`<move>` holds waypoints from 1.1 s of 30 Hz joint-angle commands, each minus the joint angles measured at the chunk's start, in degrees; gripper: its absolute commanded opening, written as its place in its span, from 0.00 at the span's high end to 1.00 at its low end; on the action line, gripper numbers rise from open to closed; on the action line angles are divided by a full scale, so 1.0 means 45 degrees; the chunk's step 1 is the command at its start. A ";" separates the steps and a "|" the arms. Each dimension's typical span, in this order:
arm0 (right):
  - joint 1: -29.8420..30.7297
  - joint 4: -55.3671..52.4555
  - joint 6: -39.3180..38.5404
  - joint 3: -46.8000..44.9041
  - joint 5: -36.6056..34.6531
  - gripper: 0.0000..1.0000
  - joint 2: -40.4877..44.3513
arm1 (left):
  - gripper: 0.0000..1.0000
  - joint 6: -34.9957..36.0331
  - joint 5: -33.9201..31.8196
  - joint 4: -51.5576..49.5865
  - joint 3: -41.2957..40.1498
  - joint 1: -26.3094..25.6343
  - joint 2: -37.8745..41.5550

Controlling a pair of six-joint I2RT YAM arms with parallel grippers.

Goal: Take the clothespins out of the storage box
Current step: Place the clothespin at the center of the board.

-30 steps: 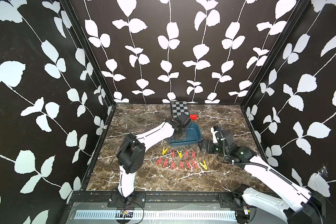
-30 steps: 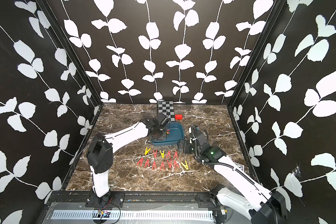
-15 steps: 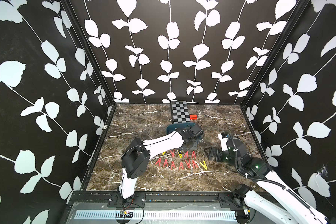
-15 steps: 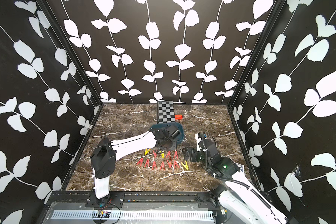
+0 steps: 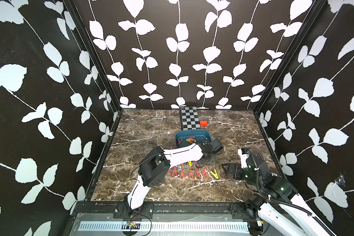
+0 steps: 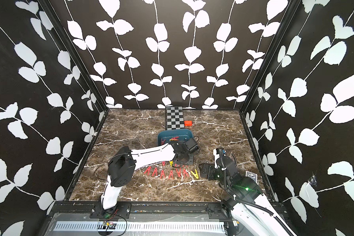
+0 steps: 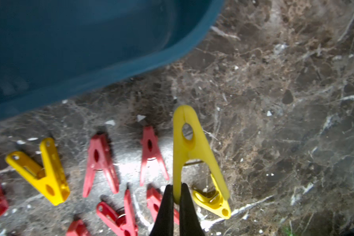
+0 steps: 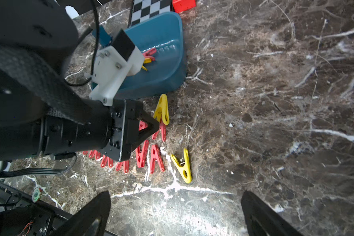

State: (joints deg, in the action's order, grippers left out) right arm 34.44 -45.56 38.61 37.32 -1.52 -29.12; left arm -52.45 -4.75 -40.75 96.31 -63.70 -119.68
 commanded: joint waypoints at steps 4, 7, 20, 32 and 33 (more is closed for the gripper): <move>-0.0060 -0.0485 0.0462 -0.0231 -0.0285 0.01 0.0364 | 0.97 0.0032 0.0364 -0.0157 0.0720 -0.0215 -0.0495; -0.0055 -0.0651 0.0540 -0.0275 -0.0356 0.01 0.0457 | 0.97 0.0072 0.0478 -0.0267 0.0986 -0.0255 -0.0813; -0.0055 -0.0912 0.0756 -0.0422 -0.0424 0.01 0.0693 | 0.87 0.0263 0.0704 -0.0621 0.1417 -0.0301 -0.1548; -0.0055 -0.0669 0.0882 -0.0393 -0.0424 0.01 0.0547 | 0.73 0.0610 0.0496 -0.0948 0.1808 -0.0293 -0.1254; -0.0055 -0.0610 0.0907 -0.0364 -0.0431 0.01 0.0491 | 0.73 0.0673 0.0454 -0.0978 0.1819 -0.0291 -0.1176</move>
State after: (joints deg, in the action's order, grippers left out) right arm 34.44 -48.99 41.69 35.81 -2.59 -26.61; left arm -50.57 -2.02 -43.11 102.67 -64.84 -127.07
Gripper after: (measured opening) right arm 0.989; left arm 0.270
